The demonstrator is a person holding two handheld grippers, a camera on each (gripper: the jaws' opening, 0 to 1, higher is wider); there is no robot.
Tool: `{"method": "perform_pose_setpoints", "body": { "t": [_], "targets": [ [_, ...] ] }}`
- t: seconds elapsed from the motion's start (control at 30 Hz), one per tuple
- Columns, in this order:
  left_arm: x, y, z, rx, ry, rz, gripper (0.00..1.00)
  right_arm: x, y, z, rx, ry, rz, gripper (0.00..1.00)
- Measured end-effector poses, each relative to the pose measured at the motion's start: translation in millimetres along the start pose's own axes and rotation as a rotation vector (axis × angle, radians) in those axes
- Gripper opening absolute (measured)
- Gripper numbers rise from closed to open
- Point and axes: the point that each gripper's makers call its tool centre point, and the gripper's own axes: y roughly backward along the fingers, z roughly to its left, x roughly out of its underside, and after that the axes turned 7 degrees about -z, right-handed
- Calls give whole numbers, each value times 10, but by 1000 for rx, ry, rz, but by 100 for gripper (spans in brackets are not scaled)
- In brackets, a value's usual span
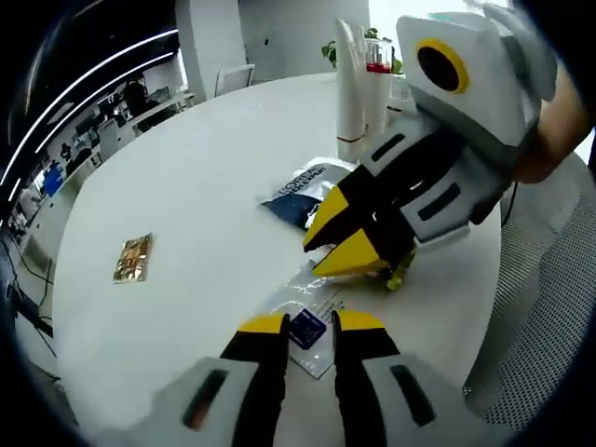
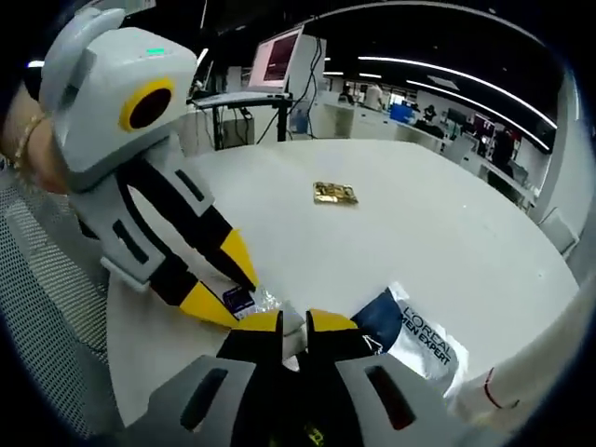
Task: Arrange the skincare products in the storage area until every visible bottle or jar stands upright without overlapping.
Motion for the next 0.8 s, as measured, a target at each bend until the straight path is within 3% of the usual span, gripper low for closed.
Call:
{"method": "perform_pose_setpoints", "body": {
  "t": [0.27,0.8],
  "targets": [
    [4,-2,2,1,-3,2,19,68,103,121,-24,8,9,16],
    [-23,-3,24,-2,9,4,22,168,351,47,8,-69,10,21]
  ]
}}
